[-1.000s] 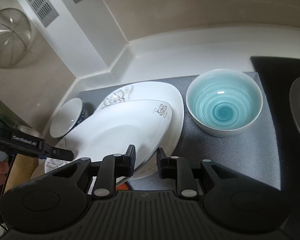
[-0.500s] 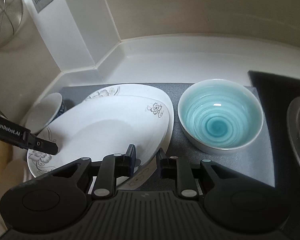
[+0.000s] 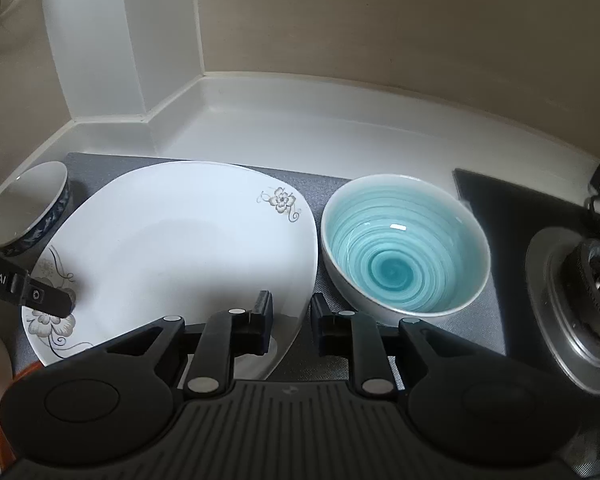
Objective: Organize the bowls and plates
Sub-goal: 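Lower the plate onto the square white plate and open the left tool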
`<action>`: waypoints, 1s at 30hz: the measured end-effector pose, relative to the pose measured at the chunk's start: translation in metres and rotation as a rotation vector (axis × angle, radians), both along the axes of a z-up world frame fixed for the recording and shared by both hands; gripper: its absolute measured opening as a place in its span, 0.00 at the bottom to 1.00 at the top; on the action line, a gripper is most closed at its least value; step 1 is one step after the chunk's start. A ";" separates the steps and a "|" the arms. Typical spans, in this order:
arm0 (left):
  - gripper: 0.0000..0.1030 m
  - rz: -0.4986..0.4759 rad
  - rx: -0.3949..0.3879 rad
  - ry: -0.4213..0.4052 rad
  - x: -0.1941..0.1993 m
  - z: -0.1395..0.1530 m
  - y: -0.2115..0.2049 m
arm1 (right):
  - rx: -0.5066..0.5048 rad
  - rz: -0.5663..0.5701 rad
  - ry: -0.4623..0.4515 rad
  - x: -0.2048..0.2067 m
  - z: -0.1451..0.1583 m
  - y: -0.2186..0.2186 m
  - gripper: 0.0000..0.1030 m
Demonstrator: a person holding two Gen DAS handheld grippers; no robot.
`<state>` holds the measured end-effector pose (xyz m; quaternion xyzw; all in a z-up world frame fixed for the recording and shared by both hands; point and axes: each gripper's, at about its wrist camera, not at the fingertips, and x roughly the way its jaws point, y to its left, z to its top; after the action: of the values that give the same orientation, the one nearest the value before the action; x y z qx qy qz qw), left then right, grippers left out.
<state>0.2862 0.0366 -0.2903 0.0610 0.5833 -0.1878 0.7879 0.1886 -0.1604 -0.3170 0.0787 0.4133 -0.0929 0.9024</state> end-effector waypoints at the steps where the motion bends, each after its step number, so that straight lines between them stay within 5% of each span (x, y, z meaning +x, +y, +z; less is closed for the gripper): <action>1: 0.31 -0.001 0.008 0.001 0.000 0.001 0.001 | 0.036 0.002 -0.003 -0.002 0.001 -0.003 0.29; 4: 0.29 -0.009 0.001 -0.006 -0.006 0.010 0.004 | 0.135 0.008 -0.012 -0.015 0.007 -0.016 0.31; 6: 0.28 -0.022 -0.003 -0.024 -0.010 0.014 0.006 | 0.196 0.002 -0.004 -0.023 0.008 -0.023 0.41; 10: 0.24 -0.021 0.004 -0.025 -0.009 0.010 0.010 | 0.247 -0.011 -0.005 -0.031 0.005 -0.027 0.42; 14: 0.24 -0.003 -0.007 -0.029 -0.002 0.005 0.011 | 0.234 -0.007 0.001 -0.026 -0.001 -0.022 0.27; 25: 0.24 -0.033 -0.036 -0.025 -0.034 0.022 0.025 | 0.260 0.062 -0.003 -0.055 0.015 -0.012 0.25; 30: 0.14 -0.034 -0.031 -0.001 -0.040 0.012 0.024 | 0.265 0.084 0.001 -0.053 0.014 -0.002 0.05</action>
<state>0.2461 0.0609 -0.2787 0.0588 0.5788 -0.2103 0.7857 0.1357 -0.1622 -0.3025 0.1799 0.4255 0.0006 0.8869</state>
